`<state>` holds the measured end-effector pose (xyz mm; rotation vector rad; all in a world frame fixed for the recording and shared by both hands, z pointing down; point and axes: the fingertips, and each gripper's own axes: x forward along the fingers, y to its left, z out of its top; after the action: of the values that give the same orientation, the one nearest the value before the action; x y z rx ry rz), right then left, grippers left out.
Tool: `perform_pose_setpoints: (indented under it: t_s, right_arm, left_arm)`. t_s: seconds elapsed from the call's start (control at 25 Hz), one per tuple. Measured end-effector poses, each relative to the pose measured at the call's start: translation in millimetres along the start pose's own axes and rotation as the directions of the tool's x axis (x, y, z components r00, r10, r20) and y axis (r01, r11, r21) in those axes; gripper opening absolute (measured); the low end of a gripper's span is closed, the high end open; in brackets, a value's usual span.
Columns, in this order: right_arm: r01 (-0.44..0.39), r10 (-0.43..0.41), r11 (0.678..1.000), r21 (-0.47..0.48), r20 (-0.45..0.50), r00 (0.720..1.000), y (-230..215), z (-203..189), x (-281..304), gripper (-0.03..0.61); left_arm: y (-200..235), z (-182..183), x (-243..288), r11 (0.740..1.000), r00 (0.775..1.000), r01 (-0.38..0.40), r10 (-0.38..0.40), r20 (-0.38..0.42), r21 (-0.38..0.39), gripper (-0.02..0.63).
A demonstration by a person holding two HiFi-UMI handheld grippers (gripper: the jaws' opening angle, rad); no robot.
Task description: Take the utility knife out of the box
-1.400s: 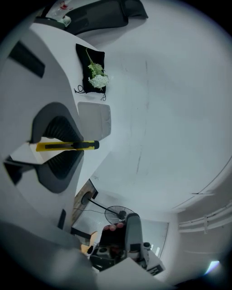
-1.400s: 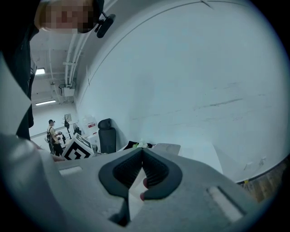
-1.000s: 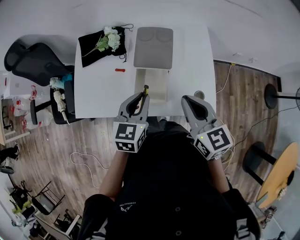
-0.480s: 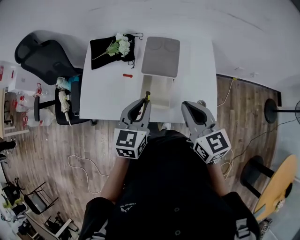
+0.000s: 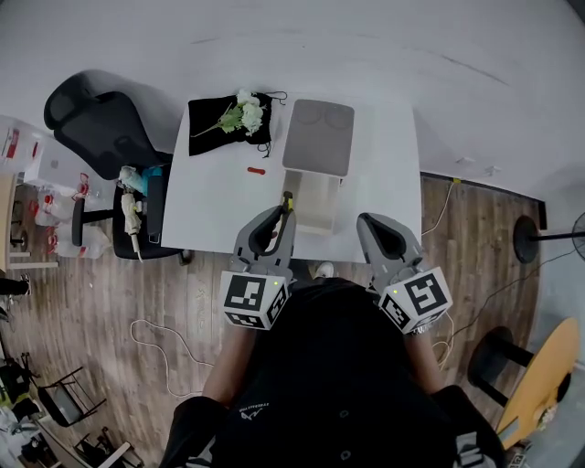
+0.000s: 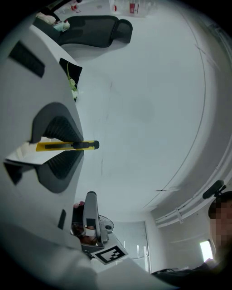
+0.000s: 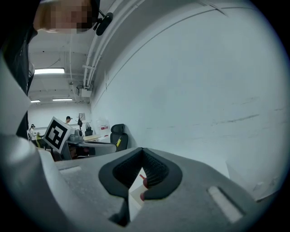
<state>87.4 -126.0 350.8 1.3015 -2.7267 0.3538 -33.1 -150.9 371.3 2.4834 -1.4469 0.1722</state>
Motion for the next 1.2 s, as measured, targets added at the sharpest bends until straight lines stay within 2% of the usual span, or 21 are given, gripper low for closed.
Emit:
perform_pose_setpoints:
  t_s: [0.2,0.36,0.72,1.2]
  right_arm:
    - [0.017,-0.014,0.999,-0.038,0.058,0.998,-5.1,29.7,-6.4,0.005]
    - [0.037,-0.030,0.997,-0.062,0.110,0.993,-8.9,48.8,-14.1,0.005]
    - [0.059,-0.044,0.995,-0.080,0.174,0.984,-16.1,79.5,-26.3,0.005]
    - [0.046,-0.030,0.996,-0.079,0.196,0.980,-11.9,88.9,-31.7,0.005]
  left_arm:
    - [0.4,20.3,-1.3,1.000,0.999,-0.007,0.005,0.053,0.023,0.058]
    - [-1.5,35.8,-6.0,1.000,0.996,-0.006,0.005,0.094,0.012,0.058]
    - [-10.1,90.8,-16.9,0.998,0.977,-0.007,-0.006,0.212,0.060,0.058]
    - [-20.2,90.6,-17.9,0.998,0.978,0.010,-0.023,0.208,0.061,0.058]
